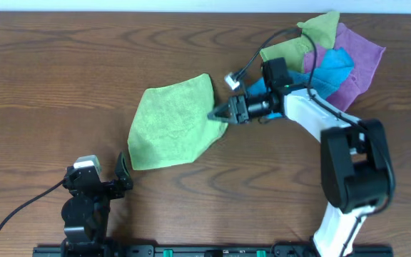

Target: Fold the cloth

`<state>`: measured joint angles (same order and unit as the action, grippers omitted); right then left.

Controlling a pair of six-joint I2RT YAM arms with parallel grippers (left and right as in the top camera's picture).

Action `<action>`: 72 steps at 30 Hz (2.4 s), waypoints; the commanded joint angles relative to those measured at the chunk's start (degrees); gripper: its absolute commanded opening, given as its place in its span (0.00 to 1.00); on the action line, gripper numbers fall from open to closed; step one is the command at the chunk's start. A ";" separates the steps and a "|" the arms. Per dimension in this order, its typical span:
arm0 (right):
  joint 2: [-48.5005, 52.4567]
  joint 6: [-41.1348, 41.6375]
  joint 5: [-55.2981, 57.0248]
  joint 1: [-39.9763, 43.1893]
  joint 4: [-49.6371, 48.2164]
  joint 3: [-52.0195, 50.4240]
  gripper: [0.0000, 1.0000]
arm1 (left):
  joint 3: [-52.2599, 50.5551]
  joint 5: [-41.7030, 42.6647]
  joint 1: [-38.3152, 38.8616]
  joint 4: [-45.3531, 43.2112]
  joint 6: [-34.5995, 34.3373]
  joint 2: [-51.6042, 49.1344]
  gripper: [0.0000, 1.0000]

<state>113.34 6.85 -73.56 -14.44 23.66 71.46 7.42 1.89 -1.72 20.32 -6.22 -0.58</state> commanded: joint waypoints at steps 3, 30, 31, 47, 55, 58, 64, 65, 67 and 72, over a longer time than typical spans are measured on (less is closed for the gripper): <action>-6.67 3.85 10.71 -0.22 1.25 0.52 0.56 | -1.25 -0.83 -0.17 0.35 -0.63 0.33 0.95; -6.19 2.01 47.43 -0.63 17.81 -5.57 0.68 | -1.25 -0.83 -0.17 0.33 -0.63 0.33 0.96; -6.19 1.84 45.42 -0.59 16.37 -6.29 0.69 | -1.25 -0.83 -0.17 0.35 -0.63 0.33 0.95; -1.33 2.54 32.74 -1.75 5.75 -10.23 0.78 | -1.25 -0.83 -0.17 0.35 -0.63 0.33 0.95; 1.95 4.26 26.08 -3.67 9.18 -10.21 0.69 | -1.25 -0.83 -0.17 0.33 -0.63 0.33 0.95; 1.86 4.02 23.54 -4.31 13.14 -10.21 0.58 | -1.25 -0.83 -0.17 0.35 -0.63 0.33 0.95; 0.13 1.38 15.65 -4.44 19.04 -10.19 0.52 | -1.25 -0.83 -0.17 0.35 -0.63 0.33 0.95; -0.63 0.52 14.43 -4.55 19.85 -10.19 0.52 | -1.25 -0.83 -0.17 0.35 -0.61 0.33 0.95; -2.21 -0.33 12.87 -4.94 20.55 -10.19 0.52 | -1.25 -0.83 -0.17 0.35 -0.63 0.33 0.95; -9.68 -0.26 13.70 -5.90 17.75 -9.94 0.56 | -1.25 -0.83 -0.17 0.35 -0.63 0.33 0.95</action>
<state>108.60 8.21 -57.58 -19.66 42.39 61.28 7.42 1.87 -1.72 20.32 -6.22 -0.58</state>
